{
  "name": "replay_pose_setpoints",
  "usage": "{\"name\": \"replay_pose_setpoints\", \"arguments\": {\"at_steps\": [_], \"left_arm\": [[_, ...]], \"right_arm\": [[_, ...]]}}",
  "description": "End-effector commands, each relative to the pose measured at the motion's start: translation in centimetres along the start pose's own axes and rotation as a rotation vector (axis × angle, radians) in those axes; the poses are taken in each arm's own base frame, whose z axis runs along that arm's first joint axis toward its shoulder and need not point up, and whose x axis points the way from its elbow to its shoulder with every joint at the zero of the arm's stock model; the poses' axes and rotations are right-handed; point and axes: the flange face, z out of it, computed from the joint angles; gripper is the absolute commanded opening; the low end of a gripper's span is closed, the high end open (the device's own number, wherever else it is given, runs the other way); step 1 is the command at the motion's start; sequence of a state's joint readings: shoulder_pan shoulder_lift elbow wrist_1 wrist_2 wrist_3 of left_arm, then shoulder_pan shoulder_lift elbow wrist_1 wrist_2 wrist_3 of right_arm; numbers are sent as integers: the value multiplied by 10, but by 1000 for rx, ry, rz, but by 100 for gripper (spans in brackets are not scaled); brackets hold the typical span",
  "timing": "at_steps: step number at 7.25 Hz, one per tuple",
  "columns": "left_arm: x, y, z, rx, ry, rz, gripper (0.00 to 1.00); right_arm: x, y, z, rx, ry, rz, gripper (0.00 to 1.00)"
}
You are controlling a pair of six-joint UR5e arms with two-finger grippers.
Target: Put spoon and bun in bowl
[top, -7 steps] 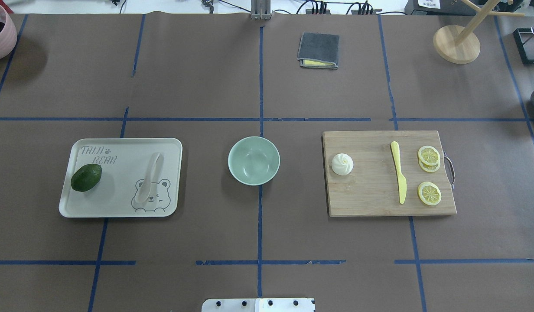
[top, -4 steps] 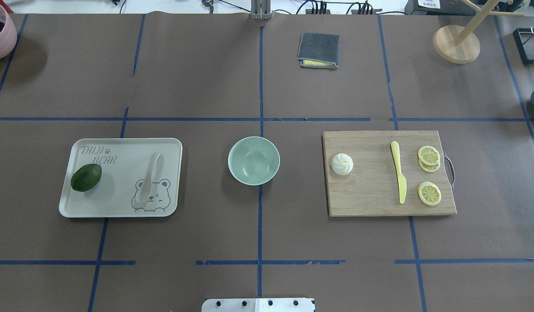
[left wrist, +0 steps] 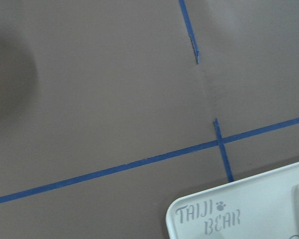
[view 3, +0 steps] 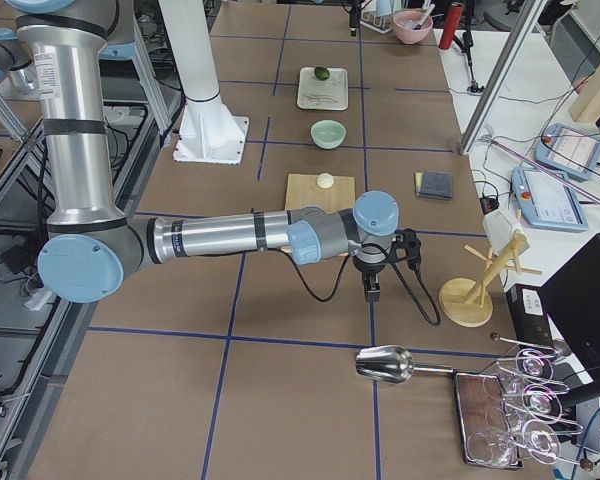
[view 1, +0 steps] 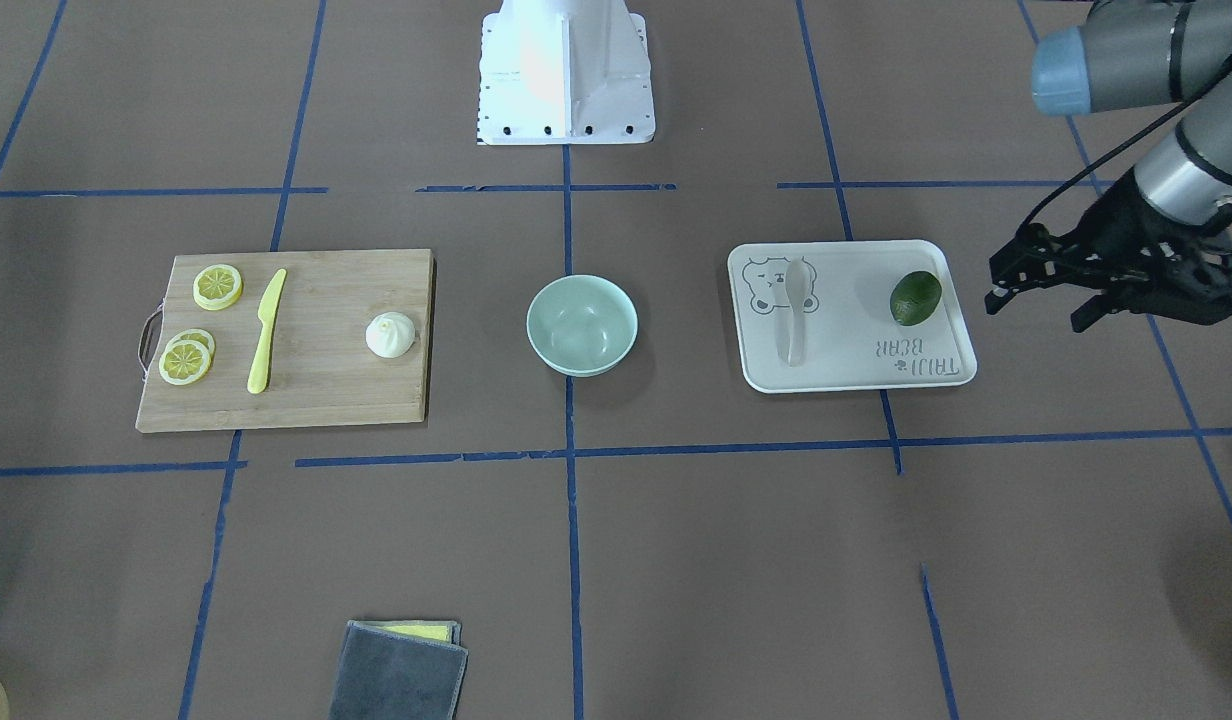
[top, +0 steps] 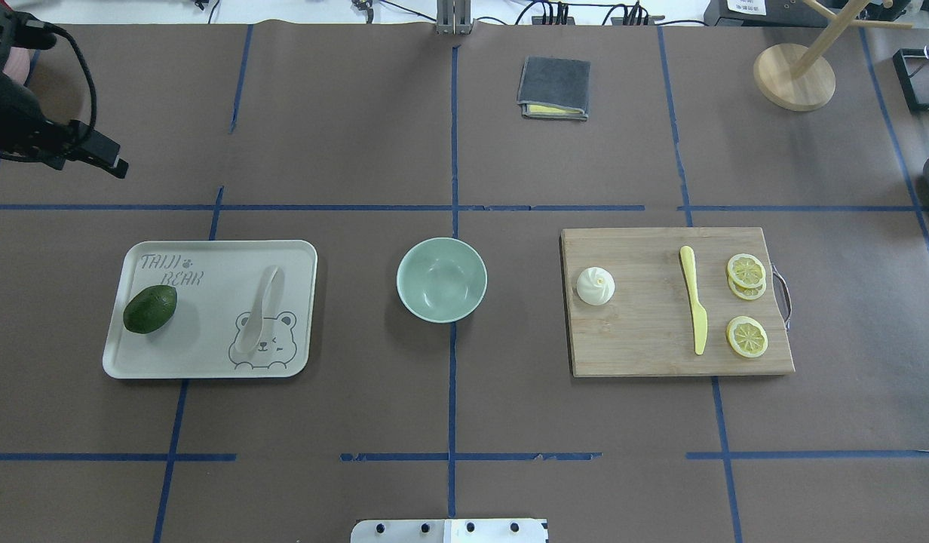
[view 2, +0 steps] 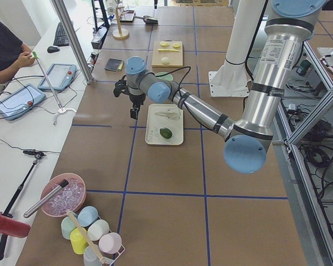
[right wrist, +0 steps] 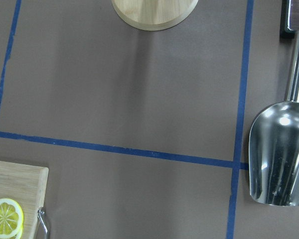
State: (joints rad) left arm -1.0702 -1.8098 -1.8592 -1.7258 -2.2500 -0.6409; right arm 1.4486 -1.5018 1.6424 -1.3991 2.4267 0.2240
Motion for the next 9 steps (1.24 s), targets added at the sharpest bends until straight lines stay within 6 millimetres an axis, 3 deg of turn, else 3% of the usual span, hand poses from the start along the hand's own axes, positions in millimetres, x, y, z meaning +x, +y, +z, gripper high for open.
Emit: {"name": "replay_pose_setpoints", "arguments": {"at_steps": [1, 3, 5, 7, 9], "left_arm": [[63, 29, 57, 1, 22, -86, 100], [111, 52, 94, 7, -9, -148, 100], [140, 64, 131, -8, -40, -154, 98], [142, 75, 163, -34, -46, -134, 94], [139, 81, 182, -33, -84, -128, 92]], "right_arm": [[-39, -10, -2, 10, -16, -7, 100], [-86, -10, 7, 1, -22, 69, 100], [-117, -5, 5, 7, -33, 95, 100], [-144, 0, 10, -8, -48, 117, 100], [-161, 4, 11, -12, -59, 115, 100]]}}
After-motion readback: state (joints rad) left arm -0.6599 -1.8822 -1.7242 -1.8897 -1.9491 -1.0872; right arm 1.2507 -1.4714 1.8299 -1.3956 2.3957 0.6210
